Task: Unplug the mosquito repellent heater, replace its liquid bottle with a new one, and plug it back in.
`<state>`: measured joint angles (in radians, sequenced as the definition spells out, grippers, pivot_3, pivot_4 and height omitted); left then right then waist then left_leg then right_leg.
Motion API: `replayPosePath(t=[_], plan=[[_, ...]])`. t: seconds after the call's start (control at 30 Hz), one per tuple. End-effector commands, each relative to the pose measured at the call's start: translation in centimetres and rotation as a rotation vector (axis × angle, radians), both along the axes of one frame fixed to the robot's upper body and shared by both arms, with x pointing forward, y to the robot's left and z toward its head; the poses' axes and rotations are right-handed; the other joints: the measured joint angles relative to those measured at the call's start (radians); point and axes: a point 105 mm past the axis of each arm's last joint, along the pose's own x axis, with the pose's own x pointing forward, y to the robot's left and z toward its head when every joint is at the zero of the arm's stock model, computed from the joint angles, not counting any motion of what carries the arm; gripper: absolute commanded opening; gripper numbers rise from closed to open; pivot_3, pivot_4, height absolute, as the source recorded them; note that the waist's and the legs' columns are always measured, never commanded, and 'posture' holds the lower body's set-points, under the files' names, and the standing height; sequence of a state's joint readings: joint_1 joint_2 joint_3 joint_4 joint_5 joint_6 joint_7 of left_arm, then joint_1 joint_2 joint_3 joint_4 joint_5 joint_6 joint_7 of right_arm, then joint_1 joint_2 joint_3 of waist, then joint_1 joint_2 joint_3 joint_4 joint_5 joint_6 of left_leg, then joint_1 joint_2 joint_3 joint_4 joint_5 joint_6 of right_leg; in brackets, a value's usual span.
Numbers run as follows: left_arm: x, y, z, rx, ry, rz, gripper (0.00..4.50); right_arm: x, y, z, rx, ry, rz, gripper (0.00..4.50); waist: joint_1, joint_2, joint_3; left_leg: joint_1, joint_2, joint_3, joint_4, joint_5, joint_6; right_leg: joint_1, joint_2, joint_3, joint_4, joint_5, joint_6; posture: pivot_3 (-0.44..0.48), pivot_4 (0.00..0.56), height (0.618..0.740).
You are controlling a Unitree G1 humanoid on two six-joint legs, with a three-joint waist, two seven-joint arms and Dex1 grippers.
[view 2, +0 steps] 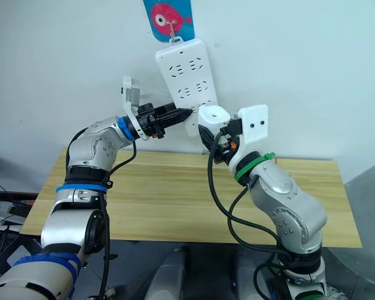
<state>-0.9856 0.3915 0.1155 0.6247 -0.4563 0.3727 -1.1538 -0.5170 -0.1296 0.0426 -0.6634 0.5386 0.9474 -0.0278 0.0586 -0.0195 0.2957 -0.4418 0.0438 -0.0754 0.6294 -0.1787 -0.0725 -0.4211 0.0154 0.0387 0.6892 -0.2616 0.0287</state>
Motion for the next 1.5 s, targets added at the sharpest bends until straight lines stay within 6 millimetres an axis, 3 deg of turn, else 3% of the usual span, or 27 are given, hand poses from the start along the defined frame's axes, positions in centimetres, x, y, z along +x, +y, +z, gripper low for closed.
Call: replayPosePath(t=[0.03, 0.53, 1.5], plan=[[-0.2, -0.4, 1.5, 0.001, -0.048, -0.017, 1.44, -0.3, -0.1, 1.1, 0.016, -0.054, -0.008, 2.98, 0.000, 0.000, 0.000, 0.000, 0.000, 0.000, 0.000, 0.000, 0.000, 0.000, 0.000, 0.000, 0.000, 0.000, 0.000, 0.204, 0.229, 0.740], [-0.2, -0.4, 1.1, 0.012, -0.051, -0.014, 1.44, 0.2, -0.9, 0.5, -0.029, -0.057, -0.059, 2.98, -0.002, 0.000, 0.000, 0.000, 0.000, 0.000, 0.000, 0.000, 0.000, 0.000, 0.000, 0.000, 0.000, 0.000, -0.001, 0.204, 0.233, 0.740], [-0.6, -1.5, 0.8, 0.016, -0.073, -0.040, 1.44, 1.6, 1.3, 1.9, -0.073, -0.046, -0.021, 2.98, -0.011, 0.000, 0.000, 0.004, 0.000, 0.000, 0.000, 0.005, 0.003, 0.000, 0.001, 0.000, 0.007, 0.000, 0.001, 0.215, 0.221, 0.740]])
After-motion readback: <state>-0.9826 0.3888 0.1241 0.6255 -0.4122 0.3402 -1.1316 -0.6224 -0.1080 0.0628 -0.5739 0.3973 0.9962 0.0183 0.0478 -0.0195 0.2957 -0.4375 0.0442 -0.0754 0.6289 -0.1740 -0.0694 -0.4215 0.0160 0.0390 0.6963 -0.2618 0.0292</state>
